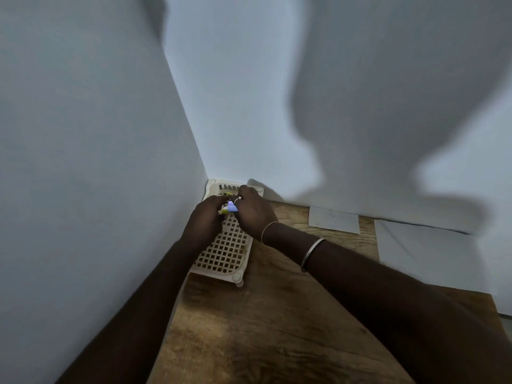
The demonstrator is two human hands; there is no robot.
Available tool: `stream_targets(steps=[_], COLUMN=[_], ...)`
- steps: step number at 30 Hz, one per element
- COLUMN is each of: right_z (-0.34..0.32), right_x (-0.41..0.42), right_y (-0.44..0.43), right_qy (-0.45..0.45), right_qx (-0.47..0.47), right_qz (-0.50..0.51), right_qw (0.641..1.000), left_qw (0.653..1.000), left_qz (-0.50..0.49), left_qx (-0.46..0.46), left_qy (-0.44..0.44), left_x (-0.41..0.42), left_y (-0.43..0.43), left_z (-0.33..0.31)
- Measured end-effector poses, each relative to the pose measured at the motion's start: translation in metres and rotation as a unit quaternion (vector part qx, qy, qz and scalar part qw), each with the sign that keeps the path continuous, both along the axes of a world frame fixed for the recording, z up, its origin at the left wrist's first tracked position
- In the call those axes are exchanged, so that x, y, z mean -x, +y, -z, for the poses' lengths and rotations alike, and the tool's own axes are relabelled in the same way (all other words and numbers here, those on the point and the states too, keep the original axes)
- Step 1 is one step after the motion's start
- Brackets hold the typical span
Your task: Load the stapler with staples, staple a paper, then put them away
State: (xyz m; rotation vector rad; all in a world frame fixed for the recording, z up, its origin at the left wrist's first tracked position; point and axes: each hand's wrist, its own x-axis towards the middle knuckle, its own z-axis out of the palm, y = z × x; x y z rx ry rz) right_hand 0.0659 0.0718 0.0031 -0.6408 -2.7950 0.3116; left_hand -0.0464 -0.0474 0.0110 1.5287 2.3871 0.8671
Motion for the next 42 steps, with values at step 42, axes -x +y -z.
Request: stream_targets(steps=[42], right_z=[0.033], right_x=[0.009], right_y=[-0.047], right_qy=[-0.061], right_qx=[0.117], right_qz=[0.007], right_qw=[0.991], left_qw=[0.99], left_qz=[-0.095], left_qx=[0.091], left_qy=[-0.05], left_x=[-0.037], left_y=[-0.05], left_z=[0.022])
